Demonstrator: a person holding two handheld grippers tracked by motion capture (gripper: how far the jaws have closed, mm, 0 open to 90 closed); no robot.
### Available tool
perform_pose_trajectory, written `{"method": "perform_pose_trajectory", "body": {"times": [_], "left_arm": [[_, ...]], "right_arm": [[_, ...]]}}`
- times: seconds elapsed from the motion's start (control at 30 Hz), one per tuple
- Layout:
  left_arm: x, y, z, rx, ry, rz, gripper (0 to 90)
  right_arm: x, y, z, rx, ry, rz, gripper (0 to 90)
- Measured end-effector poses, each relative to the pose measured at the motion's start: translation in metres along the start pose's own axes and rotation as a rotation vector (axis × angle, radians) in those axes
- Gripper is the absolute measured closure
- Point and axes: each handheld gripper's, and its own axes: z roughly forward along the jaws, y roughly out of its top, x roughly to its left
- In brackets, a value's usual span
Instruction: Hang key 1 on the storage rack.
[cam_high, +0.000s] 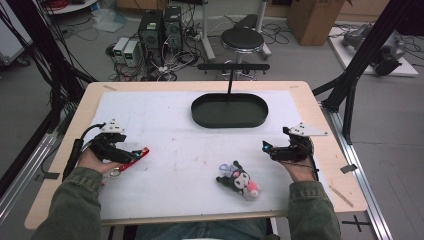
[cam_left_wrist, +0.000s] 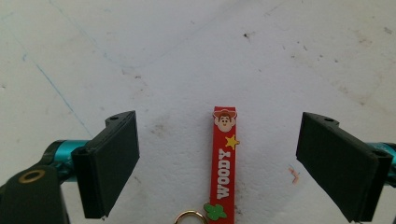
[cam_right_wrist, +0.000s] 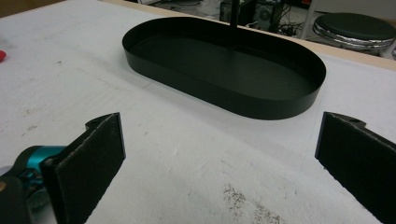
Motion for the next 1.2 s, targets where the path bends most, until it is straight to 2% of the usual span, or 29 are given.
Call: {"method": "perform_pose_trajectory", "body": {"times": [0.07, 0.13, 0.17, 0.2, 0.27, 0.37, 0.47, 0.5, 0.53, 0.63, 0.83, 0.97, 1.0, 1.07, 1.1, 1.13, 1.17, 1.2], "left_arm": [[-0.002, 0.001, 0.008, 0.043, -0.013, 0.012, 14.1], [-0.002, 0.001, 0.010, 0.055, -0.011, 0.013, 14.2], [-0.002, 0.001, 0.015, 0.076, -0.009, 0.009, 14.3], [-0.002, 0.001, 0.015, 0.076, -0.009, 0.009, 14.3], [0.002, -0.001, 0.022, 0.117, 0.000, -0.003, 14.3], [0.006, -0.002, 0.027, 0.135, -0.008, -0.023, 16.9], [0.007, -0.002, 0.028, 0.146, -0.004, -0.021, 20.1], [0.006, -0.003, 0.029, 0.147, 0.009, -0.011, 27.7], [0.005, -0.004, 0.028, 0.148, 0.004, 0.012, 31.4], [0.003, -0.003, 0.029, 0.152, -0.010, 0.019, 42.8], [0.001, -0.004, 0.035, 0.180, -0.012, 0.022, 48.3], [0.001, -0.004, 0.035, 0.173, -0.012, 0.021, 48.2], [0.001, -0.004, 0.035, 0.172, -0.020, 0.020, 49.3], [0.001, -0.004, 0.035, 0.169, -0.022, 0.018, 54.8], [0.001, -0.004, 0.034, 0.167, -0.022, 0.021, 60.2], [0.001, -0.004, 0.034, 0.166, -0.023, 0.022, 60.2], [0.001, -0.004, 0.034, 0.168, -0.021, 0.028, 70.0], [0.001, -0.004, 0.033, 0.168, -0.021, 0.028, 70.0]], "right_arm": [[0.000, 0.000, 0.000, -0.003, 0.005, -0.001, 0.4], [0.000, 0.000, 0.000, -0.003, 0.005, -0.001, 0.4], [0.000, 0.000, 0.000, -0.004, 0.006, 0.000, 0.4], [0.000, 0.000, 0.000, -0.005, 0.007, -0.002, 0.4], [0.000, 0.000, 0.000, -0.004, 0.006, -0.002, 0.4], [0.000, 0.000, 0.001, 0.000, 0.005, -0.003, 0.4], [0.000, 0.000, 0.001, 0.005, 0.004, -0.001, 0.4], [0.000, 0.000, 0.001, 0.005, 0.003, 0.004, 0.4], [0.000, 0.000, 0.001, 0.007, 0.004, 0.005, 0.5], [0.001, -0.001, 0.003, 0.029, 0.017, 0.006, 0.5], [0.002, -0.002, 0.004, 0.037, 0.021, -0.002, 0.5], [0.001, -0.002, 0.005, 0.037, 0.020, -0.003, 0.4], [0.002, -0.002, 0.006, 0.053, 0.021, -0.010, 0.4], [0.003, -0.003, 0.008, 0.063, 0.021, -0.016, 0.4], [0.003, -0.003, 0.009, 0.064, 0.021, -0.022, 0.4], [0.003, -0.003, 0.009, 0.064, 0.021, -0.022, 0.4], [0.003, -0.003, 0.009, 0.066, 0.022, -0.022, 0.4], [0.003, -0.003, 0.009, 0.066, 0.022, -0.022, 0.4]]}}
